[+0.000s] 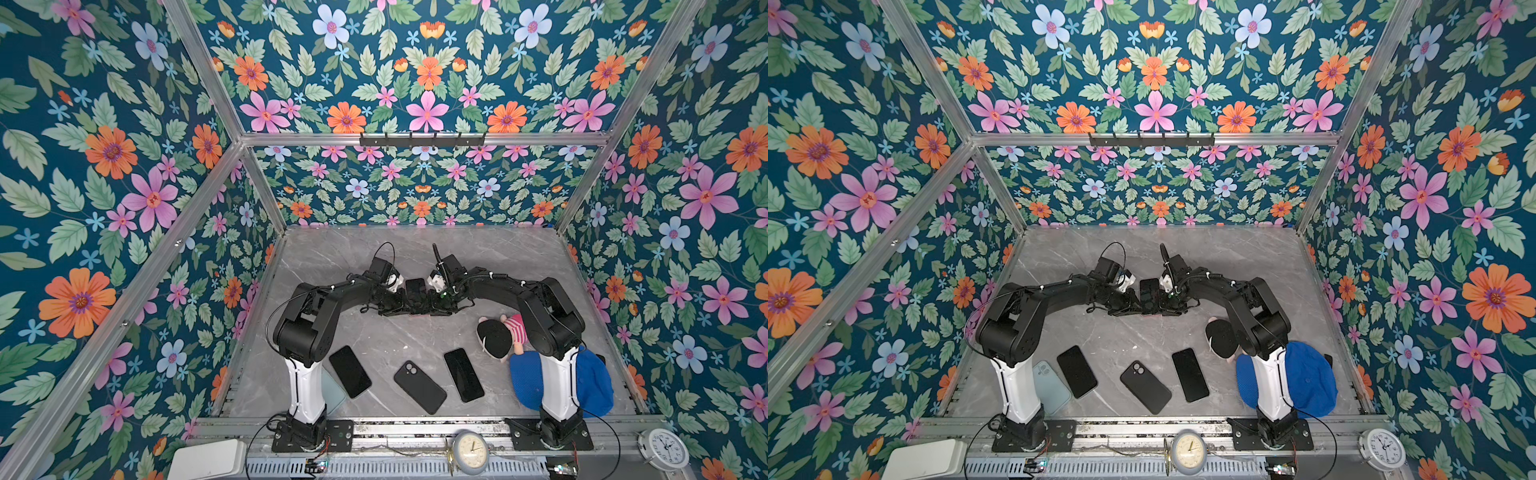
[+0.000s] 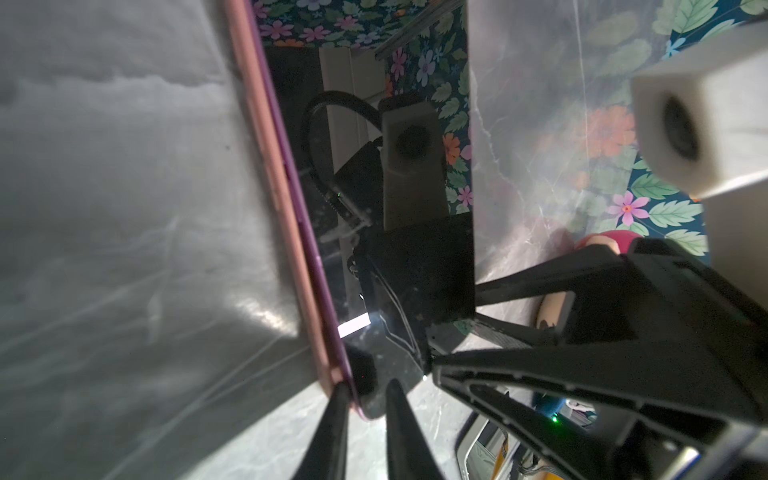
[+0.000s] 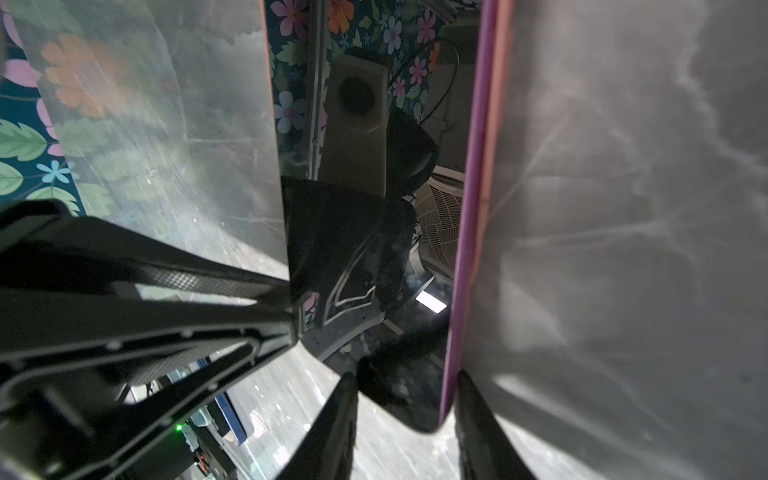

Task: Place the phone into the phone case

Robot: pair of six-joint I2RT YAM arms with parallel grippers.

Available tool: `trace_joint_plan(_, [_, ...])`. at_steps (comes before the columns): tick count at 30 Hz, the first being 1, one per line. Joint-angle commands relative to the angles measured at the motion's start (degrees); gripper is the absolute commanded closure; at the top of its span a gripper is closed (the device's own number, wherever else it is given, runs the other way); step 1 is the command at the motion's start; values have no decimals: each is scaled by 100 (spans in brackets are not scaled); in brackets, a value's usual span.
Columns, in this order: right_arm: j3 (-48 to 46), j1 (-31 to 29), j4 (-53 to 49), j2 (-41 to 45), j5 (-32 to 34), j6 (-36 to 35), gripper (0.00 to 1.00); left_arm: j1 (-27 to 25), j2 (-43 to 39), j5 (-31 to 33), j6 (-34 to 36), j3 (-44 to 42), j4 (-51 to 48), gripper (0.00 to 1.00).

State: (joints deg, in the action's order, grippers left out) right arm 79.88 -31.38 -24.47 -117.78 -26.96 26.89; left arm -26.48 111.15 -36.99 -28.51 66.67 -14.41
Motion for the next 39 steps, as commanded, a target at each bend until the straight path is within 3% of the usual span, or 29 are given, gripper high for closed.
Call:
trace_joint_plan(1, [80, -25, -174, 77, 9, -218, 59, 11, 12, 477, 118, -23, -335, 71])
trace_joint_plan(11, [284, -28, -396, 28, 103, -251, 58, 97, -13, 467, 193, -51, -333, 64])
trace_joint_plan(19, [322, -35, -358, -37, 8, -219, 67, 126, -49, 288, 74, -167, -82, 64])
trace_joint_plan(33, [415, -109, -208, -225, -135, -90, 73, 99, 36, 121, -49, -391, 227, 87])
trace_joint_plan(39, [416, -124, -198, -205, -134, -83, 73, 102, 106, 152, -49, -462, 293, 90])
